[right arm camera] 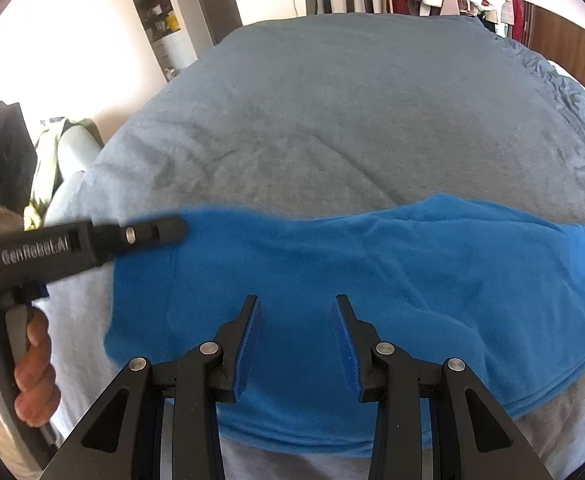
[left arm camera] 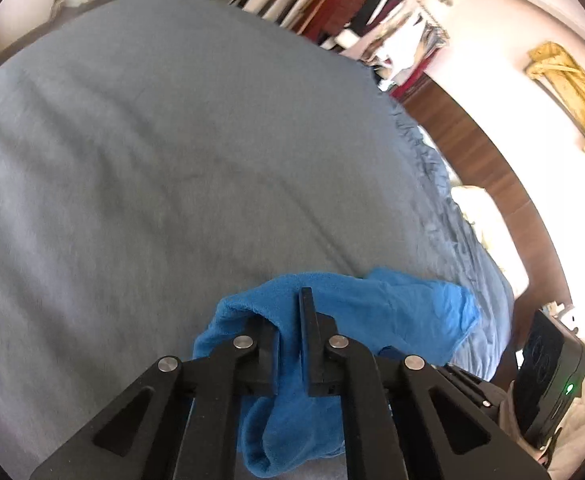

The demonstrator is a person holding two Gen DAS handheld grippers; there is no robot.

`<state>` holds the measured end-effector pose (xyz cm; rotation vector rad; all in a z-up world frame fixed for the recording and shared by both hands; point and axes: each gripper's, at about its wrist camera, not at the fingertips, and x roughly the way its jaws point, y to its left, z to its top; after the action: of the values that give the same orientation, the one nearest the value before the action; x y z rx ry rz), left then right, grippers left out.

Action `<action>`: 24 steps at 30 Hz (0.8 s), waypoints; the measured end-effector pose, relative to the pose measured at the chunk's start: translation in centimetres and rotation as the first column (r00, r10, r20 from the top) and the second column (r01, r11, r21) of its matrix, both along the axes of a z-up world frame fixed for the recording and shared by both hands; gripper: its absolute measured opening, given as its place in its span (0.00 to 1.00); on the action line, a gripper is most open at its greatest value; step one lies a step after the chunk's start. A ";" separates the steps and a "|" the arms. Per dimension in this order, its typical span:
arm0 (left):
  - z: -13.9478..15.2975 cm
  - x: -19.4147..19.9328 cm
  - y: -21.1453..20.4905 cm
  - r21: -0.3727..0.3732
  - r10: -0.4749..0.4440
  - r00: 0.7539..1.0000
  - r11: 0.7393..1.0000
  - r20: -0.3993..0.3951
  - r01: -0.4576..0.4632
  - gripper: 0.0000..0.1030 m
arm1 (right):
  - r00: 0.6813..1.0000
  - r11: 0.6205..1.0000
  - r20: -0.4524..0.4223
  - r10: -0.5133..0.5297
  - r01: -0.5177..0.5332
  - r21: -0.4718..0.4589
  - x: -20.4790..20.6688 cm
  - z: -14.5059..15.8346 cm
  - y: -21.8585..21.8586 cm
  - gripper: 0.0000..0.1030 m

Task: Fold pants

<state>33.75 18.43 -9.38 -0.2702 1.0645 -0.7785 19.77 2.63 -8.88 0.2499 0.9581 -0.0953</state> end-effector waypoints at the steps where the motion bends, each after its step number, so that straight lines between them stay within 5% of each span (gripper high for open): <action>1: -0.5 0.3 -0.2 0.008 0.001 1.000 1.000 -0.017 -0.001 0.09 | 1.000 1.000 0.013 0.005 -0.005 -0.015 0.2 0.2 0.3 0.37; 4: -3.1 1.7 -0.3 0.076 0.000 0.996 0.997 -0.092 0.007 0.10 | 0.999 1.000 0.033 0.012 -0.012 -0.014 0.8 0.0 0.7 0.37; 7: -4.7 2.4 0.2 0.064 0.020 0.993 0.998 -0.113 -0.012 0.19 | 0.998 1.000 -0.066 0.019 -0.020 -0.014 1.9 -2.0 1.2 0.37; 13: -5.1 1.3 1.4 0.118 0.077 0.993 0.991 -0.093 -0.066 0.56 | 0.998 0.999 -0.058 0.024 -0.027 -0.045 1.9 -2.9 1.9 0.37; 24: 1.0 -6.9 2.1 0.240 0.195 0.978 0.948 0.077 -0.208 0.59 | 0.998 0.999 0.056 0.035 -0.034 -0.014 -1.5 0.2 -0.9 0.37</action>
<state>26.81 20.50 -8.42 -0.1425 1.0539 -0.4613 18.24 1.68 -8.66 0.2230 0.9048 -0.0625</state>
